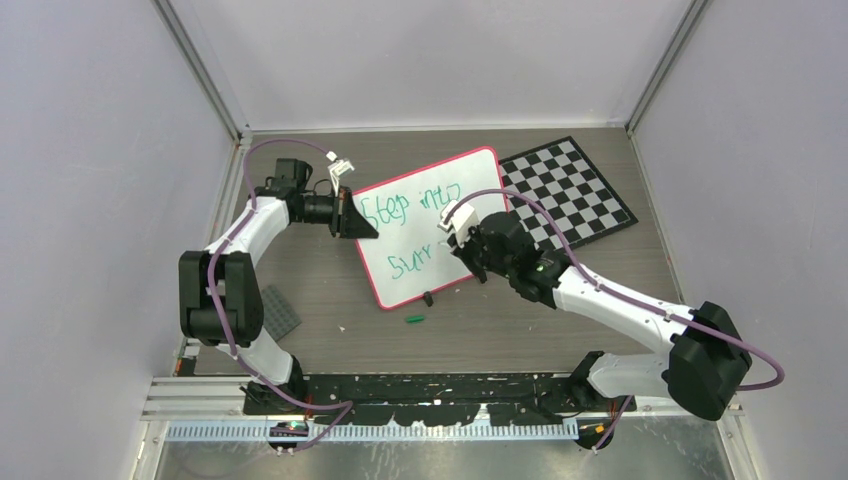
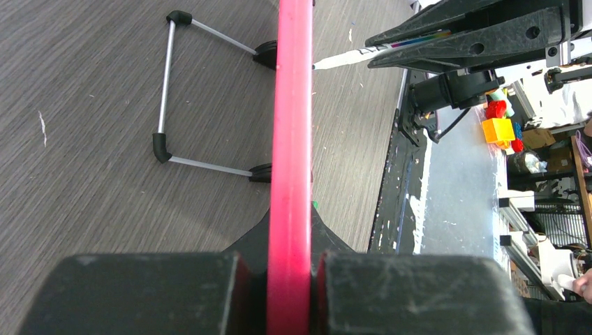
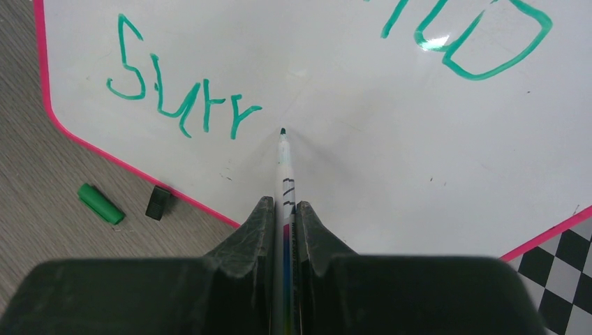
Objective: Write a sentence on the whiteboard
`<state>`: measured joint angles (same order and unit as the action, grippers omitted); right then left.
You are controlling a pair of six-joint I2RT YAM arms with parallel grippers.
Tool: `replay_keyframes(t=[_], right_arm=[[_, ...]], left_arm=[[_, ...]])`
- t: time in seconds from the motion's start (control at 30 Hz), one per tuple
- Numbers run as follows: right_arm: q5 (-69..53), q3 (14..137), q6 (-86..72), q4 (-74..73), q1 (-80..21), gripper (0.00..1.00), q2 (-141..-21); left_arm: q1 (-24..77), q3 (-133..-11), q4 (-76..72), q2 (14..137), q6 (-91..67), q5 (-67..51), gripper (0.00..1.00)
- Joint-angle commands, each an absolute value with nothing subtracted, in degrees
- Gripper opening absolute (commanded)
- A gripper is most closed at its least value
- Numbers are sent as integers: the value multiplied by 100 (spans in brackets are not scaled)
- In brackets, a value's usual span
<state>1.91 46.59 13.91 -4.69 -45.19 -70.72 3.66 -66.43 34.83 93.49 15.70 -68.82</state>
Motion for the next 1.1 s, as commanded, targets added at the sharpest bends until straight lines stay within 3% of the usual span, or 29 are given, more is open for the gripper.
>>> replay_keyframes(t=[0.0, 1.07], right_arm=[[211, 4584, 1278, -219, -4461, 0, -6864], [-129, 4913, 1391, -23, -4559, 0, -7434]], left_arm=[[465, -6575, 4358, 9488, 1705, -6302, 0], [461, -6591, 4372, 9475, 1719, -6293, 0]])
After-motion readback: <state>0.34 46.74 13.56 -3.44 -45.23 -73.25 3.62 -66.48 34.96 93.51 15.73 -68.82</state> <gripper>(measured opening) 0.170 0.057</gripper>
